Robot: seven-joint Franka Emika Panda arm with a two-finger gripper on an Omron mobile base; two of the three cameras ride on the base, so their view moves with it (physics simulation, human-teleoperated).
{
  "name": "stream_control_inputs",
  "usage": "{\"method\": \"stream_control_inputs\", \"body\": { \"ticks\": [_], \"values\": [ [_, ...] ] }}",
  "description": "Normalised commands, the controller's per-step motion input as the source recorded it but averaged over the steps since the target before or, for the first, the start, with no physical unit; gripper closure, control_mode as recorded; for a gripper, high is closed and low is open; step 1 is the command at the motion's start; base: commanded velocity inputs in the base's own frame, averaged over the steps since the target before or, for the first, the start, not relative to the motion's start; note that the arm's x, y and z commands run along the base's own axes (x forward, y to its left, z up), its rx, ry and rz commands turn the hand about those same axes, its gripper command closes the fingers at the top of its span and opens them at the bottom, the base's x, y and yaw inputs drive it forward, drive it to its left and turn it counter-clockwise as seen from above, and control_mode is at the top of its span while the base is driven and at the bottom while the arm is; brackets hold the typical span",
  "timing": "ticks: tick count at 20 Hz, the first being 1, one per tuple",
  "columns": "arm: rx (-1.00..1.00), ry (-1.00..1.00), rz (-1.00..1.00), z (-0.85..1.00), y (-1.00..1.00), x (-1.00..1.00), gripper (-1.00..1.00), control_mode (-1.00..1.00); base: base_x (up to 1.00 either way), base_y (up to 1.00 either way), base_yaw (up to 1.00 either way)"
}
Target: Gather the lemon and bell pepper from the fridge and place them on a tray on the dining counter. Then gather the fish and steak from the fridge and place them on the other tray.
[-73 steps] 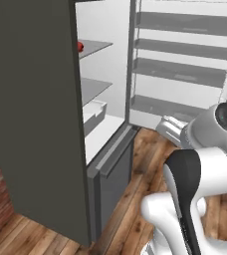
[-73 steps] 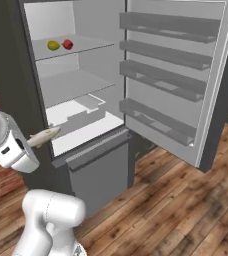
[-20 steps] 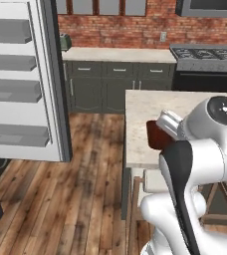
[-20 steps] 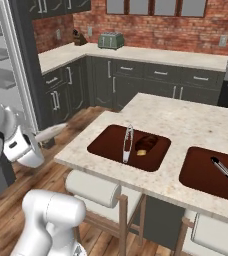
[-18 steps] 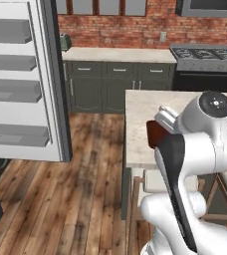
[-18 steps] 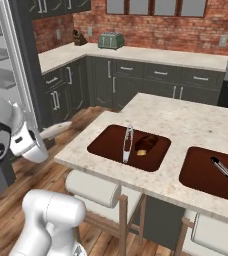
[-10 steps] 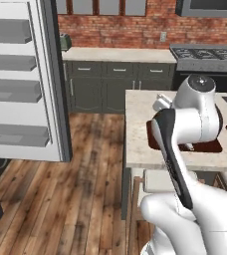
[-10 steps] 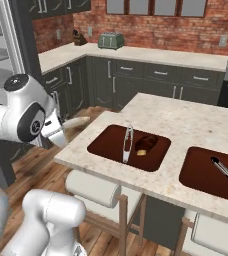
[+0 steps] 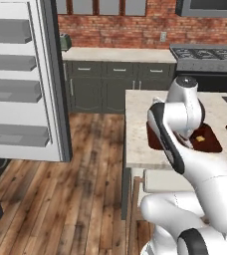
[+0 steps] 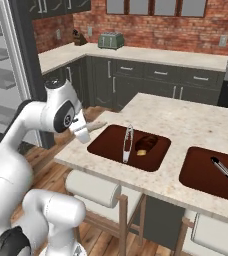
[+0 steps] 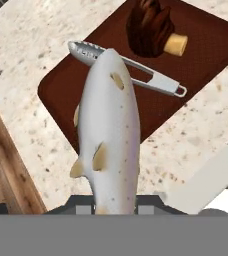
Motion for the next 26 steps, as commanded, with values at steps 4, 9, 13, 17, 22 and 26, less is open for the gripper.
{"method": "stream_control_inputs", "body": {
  "ticks": [4,9,13,17,22,26],
  "values": [
    [0.00,0.00,0.00,-0.45,-0.29,0.62,1.00,-1.00,0.00,0.00,0.00],
    [0.00,-0.03,0.02,-0.49,-0.30,0.40,1.00,-1.00,0.00,0.00,0.00],
    [0.00,-0.01,0.03,-0.52,-0.25,0.30,1.00,-1.00,0.00,0.00,0.00],
    [0.00,0.00,0.02,-0.45,-0.10,0.28,1.00,-1.00,0.00,0.00,0.00],
    [0.01,0.00,0.03,-0.34,-0.01,0.23,1.00,-1.00,0.00,0.00,0.00],
    [0.02,0.00,0.04,-0.31,-0.02,0.19,1.00,-1.00,0.00,0.00,0.00]
  ]
}}
